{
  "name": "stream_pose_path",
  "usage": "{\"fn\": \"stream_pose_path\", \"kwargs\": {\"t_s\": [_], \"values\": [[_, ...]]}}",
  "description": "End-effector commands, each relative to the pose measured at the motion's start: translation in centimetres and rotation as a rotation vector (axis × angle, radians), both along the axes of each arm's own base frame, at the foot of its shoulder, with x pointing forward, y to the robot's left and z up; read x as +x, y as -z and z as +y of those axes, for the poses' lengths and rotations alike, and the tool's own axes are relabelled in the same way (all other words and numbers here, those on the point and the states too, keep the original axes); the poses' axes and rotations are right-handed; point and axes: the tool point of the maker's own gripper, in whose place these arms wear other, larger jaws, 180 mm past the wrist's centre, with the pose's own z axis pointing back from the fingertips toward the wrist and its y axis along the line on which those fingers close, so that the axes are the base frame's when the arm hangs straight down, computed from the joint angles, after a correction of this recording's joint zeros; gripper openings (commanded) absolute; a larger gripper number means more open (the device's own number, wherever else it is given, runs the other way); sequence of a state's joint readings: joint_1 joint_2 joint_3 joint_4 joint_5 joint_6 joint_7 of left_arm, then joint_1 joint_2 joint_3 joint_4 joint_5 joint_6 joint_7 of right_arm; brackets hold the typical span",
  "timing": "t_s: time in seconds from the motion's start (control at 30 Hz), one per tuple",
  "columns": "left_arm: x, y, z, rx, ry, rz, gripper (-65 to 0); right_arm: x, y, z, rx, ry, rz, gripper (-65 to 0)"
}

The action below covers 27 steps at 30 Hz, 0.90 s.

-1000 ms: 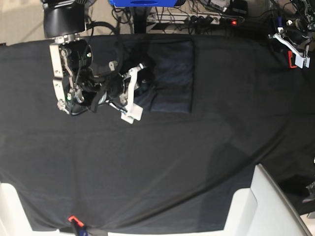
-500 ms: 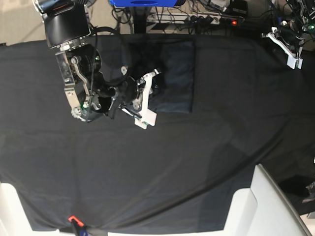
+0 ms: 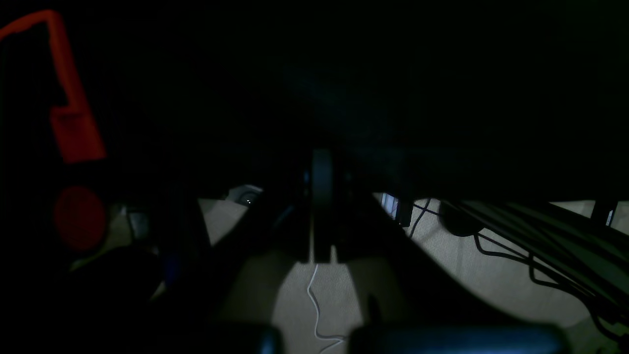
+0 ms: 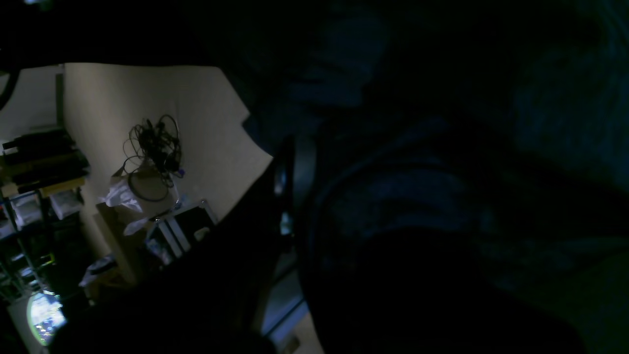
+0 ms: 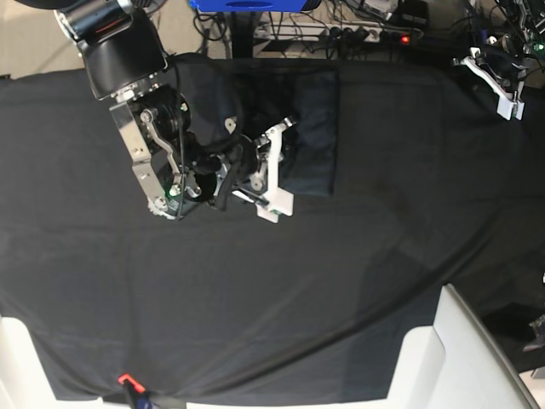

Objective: Fold the T-shirt properly
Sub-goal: 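Carry the held shirt end with the right gripper over the stack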

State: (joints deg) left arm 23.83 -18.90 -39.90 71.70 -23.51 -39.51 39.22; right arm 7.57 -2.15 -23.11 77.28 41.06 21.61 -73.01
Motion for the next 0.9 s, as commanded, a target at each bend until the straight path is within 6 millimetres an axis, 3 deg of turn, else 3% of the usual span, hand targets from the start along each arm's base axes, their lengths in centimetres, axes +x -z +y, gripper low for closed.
{"fn": "stream_pose_path", "kwargs": {"t_s": [0.0,0.3,0.57,0.8,0.87], "values": [[0.6,-0.9,0.8,0.018,0.012,-0.027,-65.0,0.9,-1.1,0.9,0.039,0.003,-0.024,-64.7],[1.1,-1.0,0.8,0.018,0.011,-0.039,-65.0,0.2,-1.2,2.7,0.023,-0.106,-0.057,-64.7],[1.1,-1.0,0.8,0.018,0.011,-0.039,-65.0,0.5,-1.3,3.0,0.04,-0.09,-0.069,-64.7],[1.1,-1.0,0.8,0.018,0.011,-0.039,-65.0,0.5,-0.1,2.6,0.016,-0.083,-0.03,-64.1],[1.1,-1.0,0.8,0.018,0.011,-0.039,-65.0,0.6,-0.2,2.7,0.019,-0.086,-0.034,-61.5]]}}
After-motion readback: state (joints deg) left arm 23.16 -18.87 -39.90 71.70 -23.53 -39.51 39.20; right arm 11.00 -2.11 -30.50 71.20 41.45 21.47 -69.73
